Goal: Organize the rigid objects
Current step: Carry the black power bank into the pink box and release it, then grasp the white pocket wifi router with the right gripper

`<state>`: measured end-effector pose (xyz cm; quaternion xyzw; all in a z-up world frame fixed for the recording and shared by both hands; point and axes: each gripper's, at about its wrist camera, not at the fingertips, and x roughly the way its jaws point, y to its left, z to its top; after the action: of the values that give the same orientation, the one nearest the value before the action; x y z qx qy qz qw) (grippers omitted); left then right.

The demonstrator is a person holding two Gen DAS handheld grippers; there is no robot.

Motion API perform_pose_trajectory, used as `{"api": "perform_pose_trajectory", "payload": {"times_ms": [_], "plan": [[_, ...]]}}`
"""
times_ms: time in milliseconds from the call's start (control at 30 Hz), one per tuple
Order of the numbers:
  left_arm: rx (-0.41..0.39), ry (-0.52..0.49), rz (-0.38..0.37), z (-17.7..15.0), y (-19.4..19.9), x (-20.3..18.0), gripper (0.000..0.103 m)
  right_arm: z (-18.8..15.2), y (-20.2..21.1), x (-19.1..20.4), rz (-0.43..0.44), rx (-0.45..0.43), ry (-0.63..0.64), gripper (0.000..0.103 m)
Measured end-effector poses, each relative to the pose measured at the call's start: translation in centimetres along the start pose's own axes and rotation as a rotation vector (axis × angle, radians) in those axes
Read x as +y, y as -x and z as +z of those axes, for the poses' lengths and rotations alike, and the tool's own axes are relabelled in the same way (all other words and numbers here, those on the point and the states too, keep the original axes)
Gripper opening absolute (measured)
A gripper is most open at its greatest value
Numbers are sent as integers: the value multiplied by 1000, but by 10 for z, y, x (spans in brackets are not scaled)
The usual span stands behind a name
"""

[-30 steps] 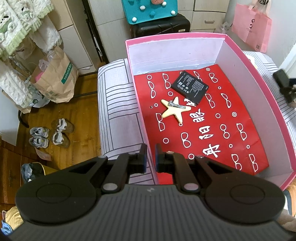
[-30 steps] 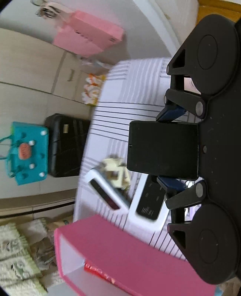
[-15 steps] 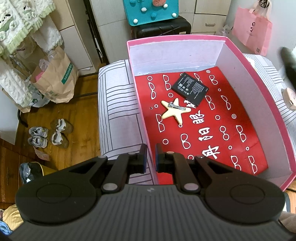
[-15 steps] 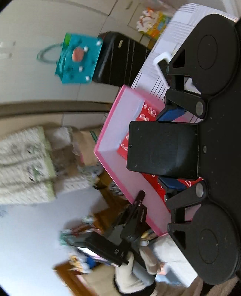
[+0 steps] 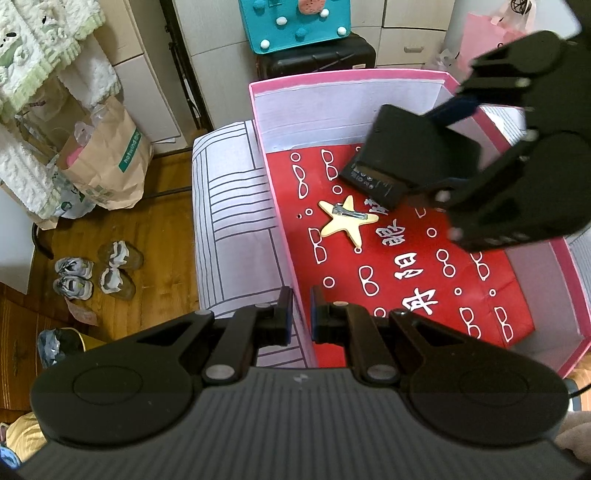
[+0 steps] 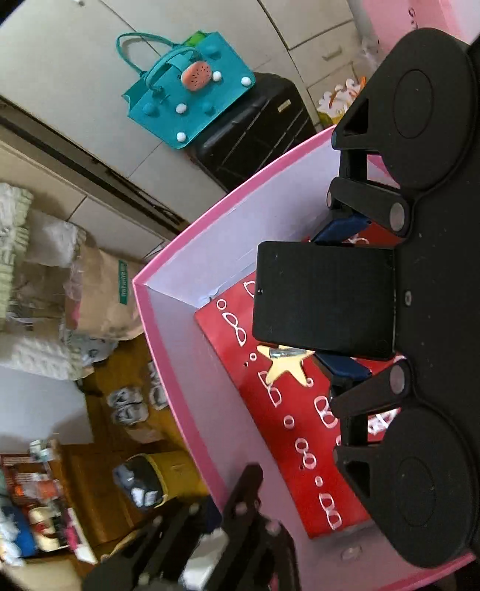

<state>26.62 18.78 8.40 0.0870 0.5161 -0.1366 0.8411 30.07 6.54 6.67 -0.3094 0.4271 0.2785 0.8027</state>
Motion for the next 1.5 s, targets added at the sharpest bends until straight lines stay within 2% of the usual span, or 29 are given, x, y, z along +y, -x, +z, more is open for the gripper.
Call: {"api": "perform_pose_trajectory", "payload": {"times_ms": [200, 300, 500, 633, 667, 867, 1033, 1267, 1400, 1500], "plan": [[-5, -15, -14, 0, 0, 2, 9, 3, -30, -8, -89, 93, -46, 68], [-4, -19, -18, 0, -1, 2, 9, -1, -41, -12, -102, 121, -69, 68], [-4, -19, -16, 0, -2, 1, 10, -8, -27, -6, -149, 68, -58, 69], [-8, -11, -15, 0, -2, 2, 10, -22, 9, -13, -154, -56, -111, 69], [-9, -12, -13, -1, -2, 2, 10, -27, 19, -18, -143, -85, -142, 73], [-7, -28, 9, 0, -1, -4, 9, -77, 73, -56, -17, -190, -397, 75], [-9, -40, 14, -3, -1, -5, 9, -134, 99, -74, -43, -242, -496, 75], [-6, -31, -3, -2, -1, -2, 10, -208, 72, -90, 34, -185, -649, 77], [1, -38, 0, 0, -2, -3, 10, -227, 50, -96, 50, -165, -687, 80], [0, -38, 3, 0, -2, -3, 10, -235, 33, -107, 95, -159, -729, 80]]}}
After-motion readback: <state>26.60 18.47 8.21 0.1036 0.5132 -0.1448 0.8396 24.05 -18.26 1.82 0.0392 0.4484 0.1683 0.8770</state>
